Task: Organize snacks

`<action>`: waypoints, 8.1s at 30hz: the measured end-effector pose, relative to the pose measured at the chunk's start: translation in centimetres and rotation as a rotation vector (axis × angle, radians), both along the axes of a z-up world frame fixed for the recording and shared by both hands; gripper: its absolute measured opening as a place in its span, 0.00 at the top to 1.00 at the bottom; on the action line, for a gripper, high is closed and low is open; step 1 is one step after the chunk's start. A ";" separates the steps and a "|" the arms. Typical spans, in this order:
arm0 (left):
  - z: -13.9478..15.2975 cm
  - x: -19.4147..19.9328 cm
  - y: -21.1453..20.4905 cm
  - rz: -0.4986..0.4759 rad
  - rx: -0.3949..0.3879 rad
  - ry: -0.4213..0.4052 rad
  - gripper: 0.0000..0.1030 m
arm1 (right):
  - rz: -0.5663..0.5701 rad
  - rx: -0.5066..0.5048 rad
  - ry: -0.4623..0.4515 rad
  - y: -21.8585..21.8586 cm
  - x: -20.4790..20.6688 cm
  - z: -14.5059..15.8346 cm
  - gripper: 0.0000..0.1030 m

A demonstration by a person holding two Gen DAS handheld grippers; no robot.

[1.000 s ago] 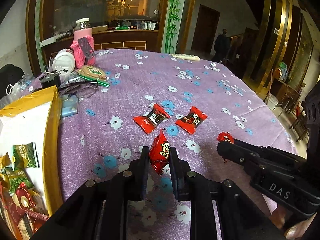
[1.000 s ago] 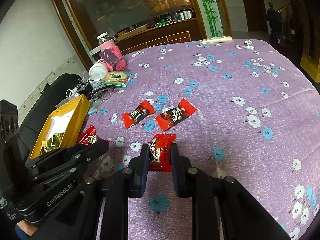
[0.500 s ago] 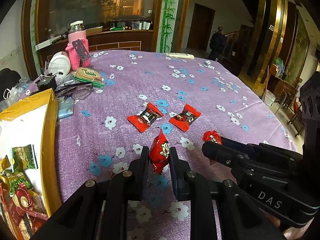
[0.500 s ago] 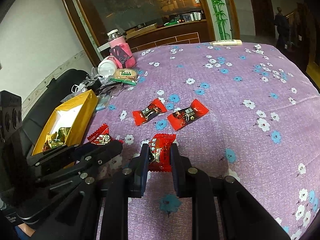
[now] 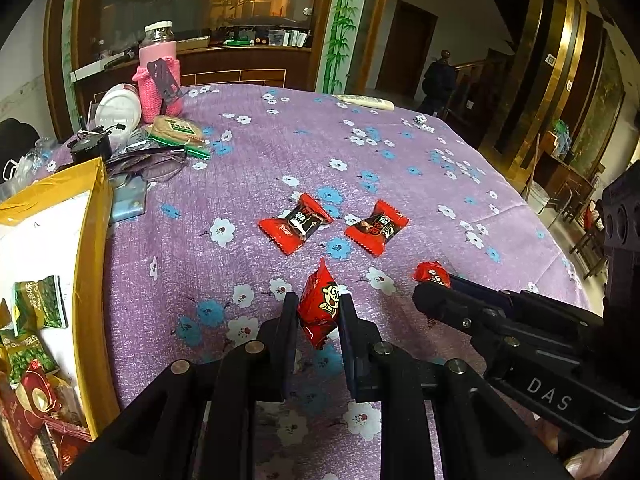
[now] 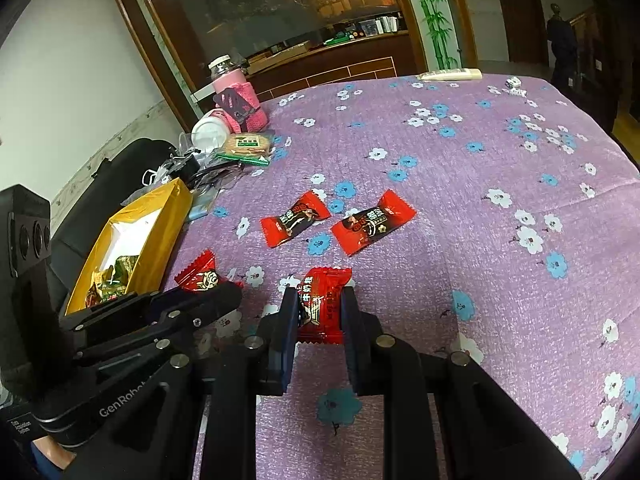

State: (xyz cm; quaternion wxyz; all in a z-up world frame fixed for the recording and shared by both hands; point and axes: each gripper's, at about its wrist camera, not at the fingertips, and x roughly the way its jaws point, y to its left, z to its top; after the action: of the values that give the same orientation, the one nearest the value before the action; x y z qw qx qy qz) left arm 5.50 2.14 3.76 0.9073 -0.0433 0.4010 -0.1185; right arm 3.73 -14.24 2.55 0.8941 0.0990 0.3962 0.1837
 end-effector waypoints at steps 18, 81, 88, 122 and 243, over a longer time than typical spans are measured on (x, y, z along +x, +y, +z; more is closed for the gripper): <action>0.0 0.0 0.3 0.022 0.011 -0.011 0.82 | -0.023 0.011 0.013 -0.5 -0.1 -0.3 0.81; 4.0 -5.6 9.2 0.189 -0.046 -0.104 0.81 | 0.059 0.079 -0.016 3.0 -2.2 2.1 0.81; 3.0 -6.1 16.2 0.344 -0.091 -0.097 0.81 | 0.175 0.112 0.004 7.9 -3.5 3.2 0.81; 0.3 -7.0 23.4 0.624 -0.082 -0.091 0.81 | 0.485 -0.133 -0.072 24.4 -7.8 0.3 0.80; -2.2 4.0 -2.6 0.018 0.183 0.201 0.86 | -0.441 0.286 0.104 -11.1 2.5 -0.2 0.35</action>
State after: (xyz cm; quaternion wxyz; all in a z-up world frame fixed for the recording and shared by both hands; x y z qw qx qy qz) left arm 9.45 -0.44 1.54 0.8637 0.0246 0.4987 -0.0685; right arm 6.20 -25.36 2.36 0.8679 0.3176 0.3805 0.0333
